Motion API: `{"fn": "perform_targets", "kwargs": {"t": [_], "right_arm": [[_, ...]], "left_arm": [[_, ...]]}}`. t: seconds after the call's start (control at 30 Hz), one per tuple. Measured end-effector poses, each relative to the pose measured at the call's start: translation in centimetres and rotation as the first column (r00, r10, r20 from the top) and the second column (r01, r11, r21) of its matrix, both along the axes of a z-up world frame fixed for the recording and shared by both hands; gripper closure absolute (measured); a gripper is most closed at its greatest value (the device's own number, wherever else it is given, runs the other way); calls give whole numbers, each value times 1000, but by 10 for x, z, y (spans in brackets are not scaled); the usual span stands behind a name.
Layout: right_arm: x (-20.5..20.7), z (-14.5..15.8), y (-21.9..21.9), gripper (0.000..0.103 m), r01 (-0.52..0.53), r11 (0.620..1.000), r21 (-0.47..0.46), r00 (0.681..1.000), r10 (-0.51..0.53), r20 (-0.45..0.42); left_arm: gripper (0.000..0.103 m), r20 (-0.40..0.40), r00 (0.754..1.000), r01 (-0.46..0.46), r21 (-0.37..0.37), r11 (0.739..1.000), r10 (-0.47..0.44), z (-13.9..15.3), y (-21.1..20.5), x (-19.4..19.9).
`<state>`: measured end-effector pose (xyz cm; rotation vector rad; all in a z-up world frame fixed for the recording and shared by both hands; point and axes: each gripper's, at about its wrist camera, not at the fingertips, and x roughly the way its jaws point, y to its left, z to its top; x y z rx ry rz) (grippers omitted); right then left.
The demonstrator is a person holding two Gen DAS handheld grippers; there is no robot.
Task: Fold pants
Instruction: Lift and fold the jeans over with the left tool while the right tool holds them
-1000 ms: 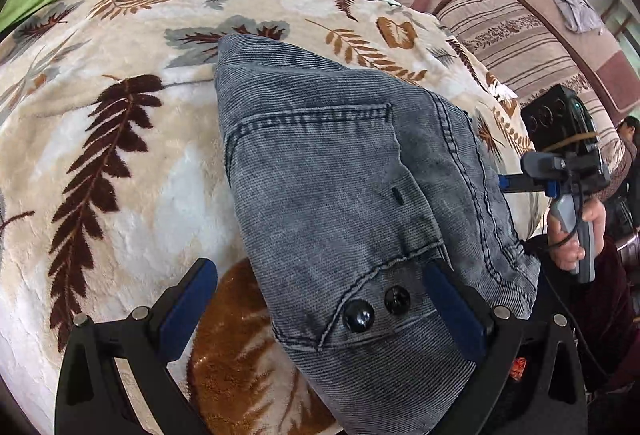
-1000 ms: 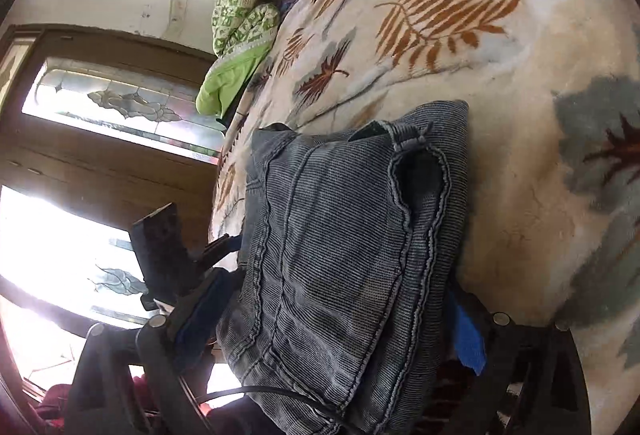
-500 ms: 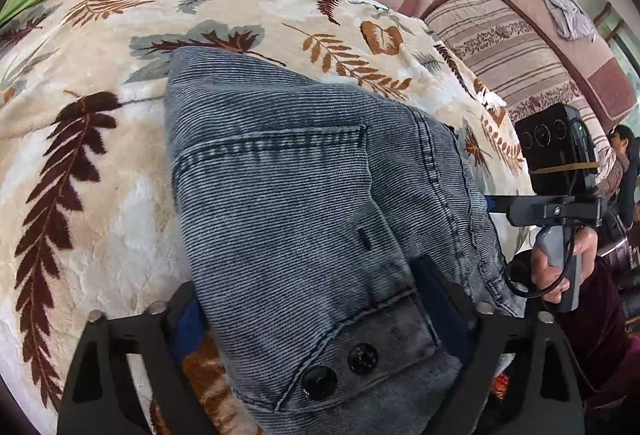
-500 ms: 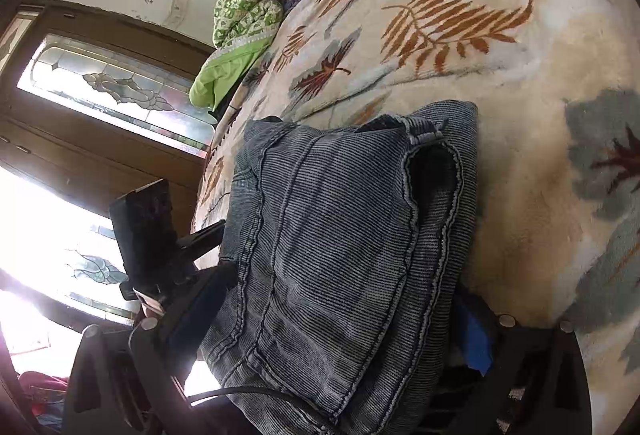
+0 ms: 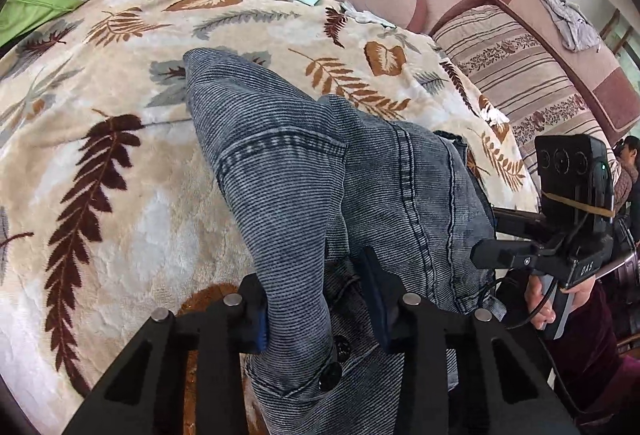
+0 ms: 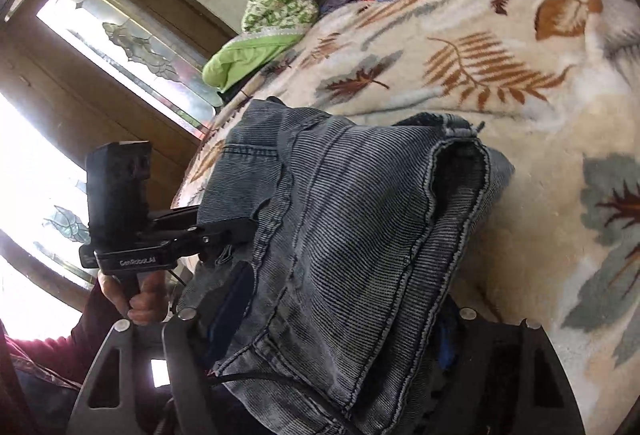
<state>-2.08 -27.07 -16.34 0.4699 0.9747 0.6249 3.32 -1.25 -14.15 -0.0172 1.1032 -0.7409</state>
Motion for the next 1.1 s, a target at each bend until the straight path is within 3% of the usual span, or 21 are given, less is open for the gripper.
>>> {"fn": "perform_targets", "kwargs": {"t": [0.23,0.53,1.1], "right_arm": [[1,15,2,26,17,998,57,1000,-18,9],[36,38,35,26,32,998,45,998,-35,54],[96,89,71,26,54,998,-18,972,-48,232]], "left_arm": [[65,30,999,-16,73,997,14,27,-5,1],[65,85,989,-132,134,982,121,55,15,26],[65,160,962,-245,148,958,221,90,29,82]]}}
